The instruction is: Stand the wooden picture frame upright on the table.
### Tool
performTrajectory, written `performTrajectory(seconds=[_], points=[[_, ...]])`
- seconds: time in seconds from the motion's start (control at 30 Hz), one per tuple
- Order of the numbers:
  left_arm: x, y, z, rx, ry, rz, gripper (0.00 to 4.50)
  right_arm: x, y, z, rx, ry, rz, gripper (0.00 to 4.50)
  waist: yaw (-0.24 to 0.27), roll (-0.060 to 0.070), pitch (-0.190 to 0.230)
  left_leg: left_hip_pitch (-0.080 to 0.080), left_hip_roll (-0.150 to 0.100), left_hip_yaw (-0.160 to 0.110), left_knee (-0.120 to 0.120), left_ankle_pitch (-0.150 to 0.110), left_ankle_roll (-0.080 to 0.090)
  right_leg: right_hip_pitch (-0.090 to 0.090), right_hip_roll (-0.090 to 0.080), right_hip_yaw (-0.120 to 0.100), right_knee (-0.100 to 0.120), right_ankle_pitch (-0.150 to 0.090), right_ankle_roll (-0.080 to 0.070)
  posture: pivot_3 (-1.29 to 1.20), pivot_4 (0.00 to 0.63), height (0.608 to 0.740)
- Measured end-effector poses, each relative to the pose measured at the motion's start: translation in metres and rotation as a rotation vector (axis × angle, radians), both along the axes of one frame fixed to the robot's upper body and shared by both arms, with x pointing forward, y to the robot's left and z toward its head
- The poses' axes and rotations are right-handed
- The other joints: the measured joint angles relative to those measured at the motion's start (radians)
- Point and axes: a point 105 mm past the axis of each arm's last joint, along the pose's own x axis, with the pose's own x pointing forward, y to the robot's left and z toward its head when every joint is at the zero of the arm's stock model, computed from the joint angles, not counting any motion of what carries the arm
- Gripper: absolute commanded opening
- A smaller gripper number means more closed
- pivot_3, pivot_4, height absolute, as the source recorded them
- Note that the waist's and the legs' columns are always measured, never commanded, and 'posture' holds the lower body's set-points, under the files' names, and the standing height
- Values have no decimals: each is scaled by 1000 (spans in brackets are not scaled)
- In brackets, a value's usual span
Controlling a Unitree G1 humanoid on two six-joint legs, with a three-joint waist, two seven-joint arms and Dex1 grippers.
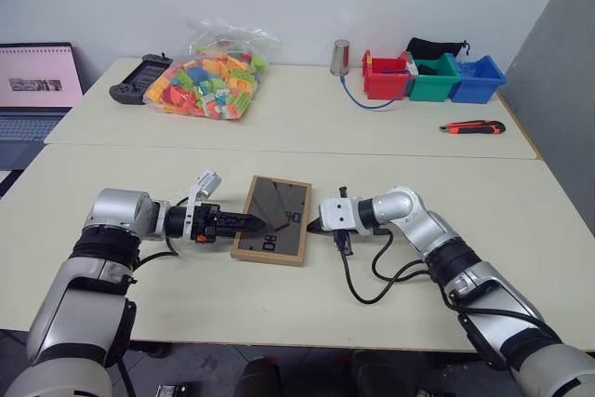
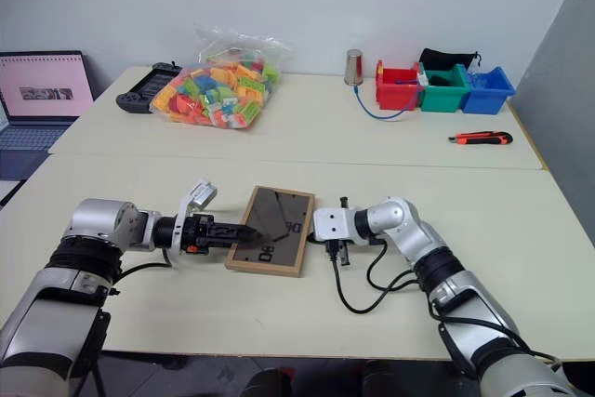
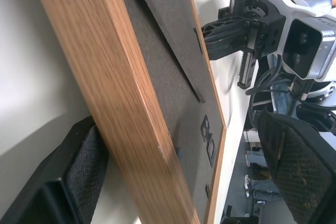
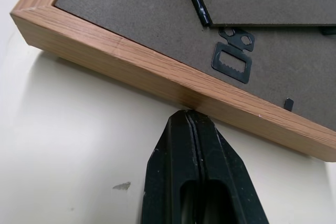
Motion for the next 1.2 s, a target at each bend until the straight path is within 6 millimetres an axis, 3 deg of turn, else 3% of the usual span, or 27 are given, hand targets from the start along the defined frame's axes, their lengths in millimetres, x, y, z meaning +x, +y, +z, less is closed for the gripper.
performTrajectory(seconds=[0.47, 1.0, 1.2], points=[[-3, -2, -2, 4, -7, -20, 4454, 1, 11, 0, 12, -1, 13, 0, -4, 0, 0, 0, 0, 0, 0, 0, 0, 0, 0, 0, 0, 0, 0, 0, 150, 740], [-12, -6, -5, -50, 22, -35, 1495, 4, 1, -1, 20, 14, -23, 0, -2, 0, 0, -1, 0, 0, -1, 0, 0, -1, 0, 0, 0, 0, 0, 0, 150, 740], [-11, -8, -1, -64, 17, -30, 1314, 5, -1, 0, 27, 16, -37, 0, -3, 0, 0, -1, 0, 0, -1, 0, 0, -1, 0, 0, 0, 0, 0, 0, 150, 740]])
